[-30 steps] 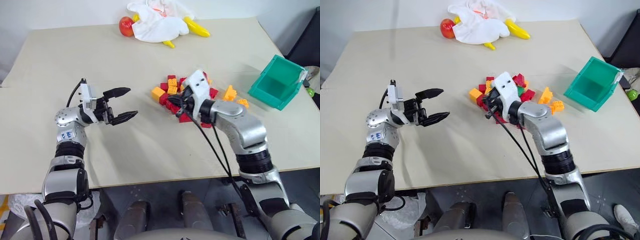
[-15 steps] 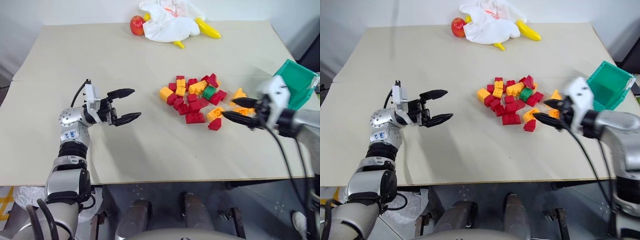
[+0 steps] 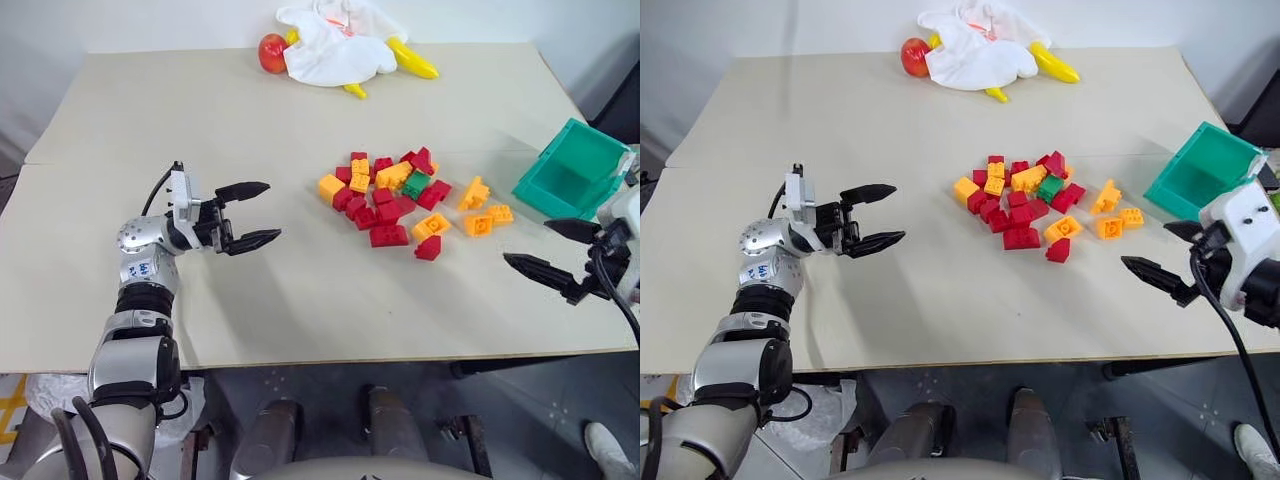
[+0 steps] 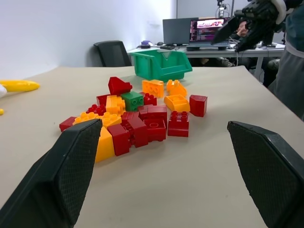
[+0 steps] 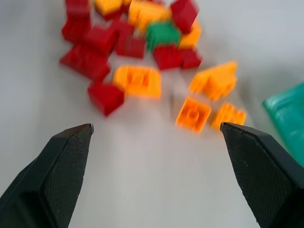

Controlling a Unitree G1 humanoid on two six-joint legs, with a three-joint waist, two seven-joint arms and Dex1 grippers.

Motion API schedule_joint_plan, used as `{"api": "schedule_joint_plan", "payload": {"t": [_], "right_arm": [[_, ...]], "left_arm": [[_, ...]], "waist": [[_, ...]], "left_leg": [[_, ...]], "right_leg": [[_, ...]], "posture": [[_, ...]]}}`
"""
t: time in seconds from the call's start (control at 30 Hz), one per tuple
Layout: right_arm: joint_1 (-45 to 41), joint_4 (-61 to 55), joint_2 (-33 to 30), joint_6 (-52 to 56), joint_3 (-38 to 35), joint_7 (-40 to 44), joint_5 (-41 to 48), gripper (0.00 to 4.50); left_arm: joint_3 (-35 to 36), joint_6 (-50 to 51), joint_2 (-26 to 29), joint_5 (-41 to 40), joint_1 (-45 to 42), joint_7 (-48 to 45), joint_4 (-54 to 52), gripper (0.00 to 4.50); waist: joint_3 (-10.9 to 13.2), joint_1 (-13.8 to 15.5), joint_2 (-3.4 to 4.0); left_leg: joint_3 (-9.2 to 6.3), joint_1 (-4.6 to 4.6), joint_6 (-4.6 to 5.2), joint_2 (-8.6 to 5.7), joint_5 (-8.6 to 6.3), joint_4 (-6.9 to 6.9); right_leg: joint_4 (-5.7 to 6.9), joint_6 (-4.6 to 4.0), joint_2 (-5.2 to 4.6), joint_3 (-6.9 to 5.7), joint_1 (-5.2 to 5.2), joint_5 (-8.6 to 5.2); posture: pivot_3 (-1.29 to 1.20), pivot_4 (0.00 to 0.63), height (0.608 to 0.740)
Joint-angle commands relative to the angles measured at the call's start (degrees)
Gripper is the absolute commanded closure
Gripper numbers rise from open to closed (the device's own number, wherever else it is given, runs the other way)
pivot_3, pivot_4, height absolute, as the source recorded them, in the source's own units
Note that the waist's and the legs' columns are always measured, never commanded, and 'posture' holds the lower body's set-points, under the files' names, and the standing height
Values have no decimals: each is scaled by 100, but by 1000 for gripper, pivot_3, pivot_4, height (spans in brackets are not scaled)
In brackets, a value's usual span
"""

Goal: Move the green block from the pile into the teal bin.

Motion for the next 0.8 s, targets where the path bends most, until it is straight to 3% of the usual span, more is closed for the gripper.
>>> {"api": "schedule_joint_plan", "payload": {"t": [0.03, 0.17, 0.33, 0.47, 0.8], "right_arm": [[-709, 94, 342, 111, 785, -633, -102, 22], [-1753, 1222, 940, -378, 1902, -1126, -758, 22], [-2918, 3291, 1636, -1378, 2654, -1497, -1564, 22], [-3940, 5198, 2311, -2180, 2888, -1721, -1987, 22], [-5055, 7293, 2897, -2515, 3128, -1245, -2357, 22]], "left_arm": [[93, -55, -43, -37, -123, 125, -82, 0], [59, -37, -130, -43, 20, 164, -272, 0], [91, -40, -163, -86, 199, 268, -493, 0], [111, 40, -194, -148, 466, 388, -885, 0], [135, 236, -182, -210, 863, 622, -1493, 0]], "waist": [[0, 2, 0], [0, -9, 0], [0, -29, 0], [0, -143, 1], [0, -282, 2]], "left_leg": [[0, 1, 0, 2, 1, 0], [0, 0, -1, -2, 1, 1], [-2, -11, 2, -3, 0, -3], [-1, -11, 5, -3, -2, -6], [-6, -11, 4, 0, -2, -7]], "right_leg": [[-1, 0, 1, 0, 0, 0], [1, 1, -1, 4, -3, 2], [8, 3, 0, -1, -8, 4], [5, 3, 0, 0, -9, 4], [8, 3, 1, -4, -11, 4]], "posture": [[0, 150, 740], [0, 150, 740], [0, 150, 740], [0, 150, 740], [0, 150, 740]]}}
